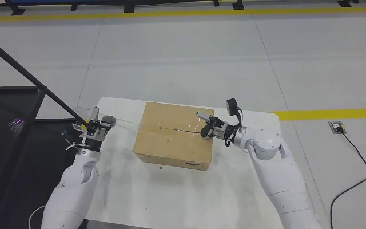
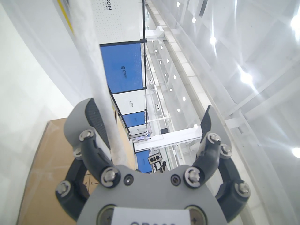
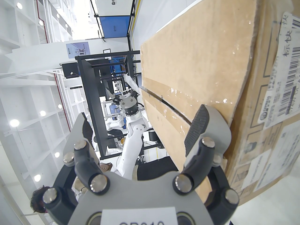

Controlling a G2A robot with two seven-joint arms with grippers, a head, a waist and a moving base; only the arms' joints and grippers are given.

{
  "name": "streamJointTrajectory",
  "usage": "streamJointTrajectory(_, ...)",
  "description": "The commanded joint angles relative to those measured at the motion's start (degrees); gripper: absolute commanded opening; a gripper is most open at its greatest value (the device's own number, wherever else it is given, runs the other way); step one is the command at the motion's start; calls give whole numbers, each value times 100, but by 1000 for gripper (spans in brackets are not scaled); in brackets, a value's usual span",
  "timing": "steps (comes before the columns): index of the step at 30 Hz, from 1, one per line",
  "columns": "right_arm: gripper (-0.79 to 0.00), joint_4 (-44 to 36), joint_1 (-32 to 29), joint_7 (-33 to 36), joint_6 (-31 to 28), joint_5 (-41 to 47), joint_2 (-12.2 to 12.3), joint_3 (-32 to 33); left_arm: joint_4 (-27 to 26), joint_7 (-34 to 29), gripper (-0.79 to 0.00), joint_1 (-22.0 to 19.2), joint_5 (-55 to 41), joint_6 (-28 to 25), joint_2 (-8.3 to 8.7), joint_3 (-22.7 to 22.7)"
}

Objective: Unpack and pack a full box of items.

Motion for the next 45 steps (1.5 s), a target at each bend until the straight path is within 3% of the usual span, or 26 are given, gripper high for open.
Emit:
streamJointTrajectory(1,0,0,0,0,0,0,0,0,-228,70,0,53,239,45,21,-59)
streamJointTrajectory(15,0,-452,-327,-170,-71,212,53,46,-1891,351,0,702,1167,388,120,-489)
streamJointTrajectory(23,0,-757,-538,-130,-159,255,122,74,-2654,259,0,967,1470,621,126,-505)
streamJointTrajectory(30,0,-797,-608,-595,91,189,130,-33,-2995,276,0,1041,1683,841,101,-398)
streamJointTrajectory(45,0,-794,-685,-635,-113,390,191,-66,-3165,252,0,883,2098,1134,-1,96)
